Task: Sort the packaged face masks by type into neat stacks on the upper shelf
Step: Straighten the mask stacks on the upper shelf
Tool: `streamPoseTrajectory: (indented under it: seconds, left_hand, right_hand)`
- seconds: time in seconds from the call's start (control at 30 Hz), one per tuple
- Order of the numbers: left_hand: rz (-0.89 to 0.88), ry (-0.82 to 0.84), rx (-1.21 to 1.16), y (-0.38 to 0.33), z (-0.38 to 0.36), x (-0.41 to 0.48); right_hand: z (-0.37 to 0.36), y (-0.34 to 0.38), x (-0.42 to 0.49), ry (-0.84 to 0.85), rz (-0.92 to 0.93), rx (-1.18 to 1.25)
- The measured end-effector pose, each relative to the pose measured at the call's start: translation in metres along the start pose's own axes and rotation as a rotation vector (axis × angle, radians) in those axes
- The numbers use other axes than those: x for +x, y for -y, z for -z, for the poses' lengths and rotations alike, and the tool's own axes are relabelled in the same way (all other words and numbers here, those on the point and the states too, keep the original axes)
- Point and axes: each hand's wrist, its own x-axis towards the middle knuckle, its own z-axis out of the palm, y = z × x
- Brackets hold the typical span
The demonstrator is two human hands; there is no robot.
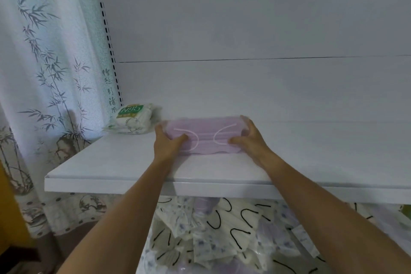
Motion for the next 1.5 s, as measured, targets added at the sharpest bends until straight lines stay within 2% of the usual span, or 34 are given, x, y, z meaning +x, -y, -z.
streamPoseTrajectory:
  seconds: [0.13,0.2,0.3,0.4,0.47,0.6,0.7,0.87,0.97,1.03,1.13,1.23,1.33,1.43,1.5]
  left_hand:
    - [-0.001,-0.082,-0.024,0.001,0.001,-0.001]
    - [-0.051,-0.105,0.084,0.004,0.001,-0.001]
    - [-0.138,-0.022,0.302,0.003,-0.004,-0.005]
    - [-0.137,0.011,0.431,-0.002,-0.007,-0.008]
    - [-0.114,-0.003,0.403,-0.004,-0.007,-0.009]
    - [-0.067,0.065,0.1,0.003,-0.003,-0.001]
    - [-0.082,0.144,0.216,0.001,-0.008,-0.006]
    - [-0.073,-0.058,0.3,0.001,-0.005,-0.008]
    - [-0.144,-0.145,0.316,0.001,-0.007,-0.008]
    - [-0.196,-0.284,0.285,-0.001,-0.007,-0.011]
    - [-0.294,-0.388,0.392,0.0,0.0,-0.008]
    - [-0.402,-0.315,0.674,0.001,0.014,0.003]
    - [-0.474,-0.072,0.82,0.002,0.03,0.02]
    - [-0.393,0.094,0.932,0.009,0.048,0.039]
    - [-0.34,0.142,0.883,0.014,0.055,0.05]
  right_hand:
    - [0.001,0.0,-0.005,-0.197,0.054,-0.004]
    - [-0.001,0.002,-0.006,-0.241,0.094,-0.083]
    - [-0.003,0.003,-0.007,-0.245,0.089,-0.144]
    - [-0.004,0.001,-0.004,-0.27,0.05,-0.242]
    - [-0.006,-0.002,-0.004,-0.263,0.04,-0.316]
    - [-0.006,-0.001,-0.005,-0.225,0.098,-0.264]
    - [-0.006,-0.002,-0.004,-0.181,0.055,-0.336]
    - [-0.006,-0.004,-0.001,-0.227,0.057,-0.361]
    - [-0.007,-0.008,0.002,-0.231,0.107,-0.415]
    - [-0.008,-0.009,0.002,-0.243,0.132,-0.4]
    - [-0.013,-0.005,-0.002,-0.271,0.294,-0.481]
    - [-0.016,0.0,0.006,-0.259,0.41,-0.738]
    - [-0.027,0.006,0.022,-0.156,0.38,-0.926]
    - [-0.041,0.008,0.039,0.04,0.325,-1.107]
    - [-0.051,0.003,0.052,0.106,0.272,-1.181]
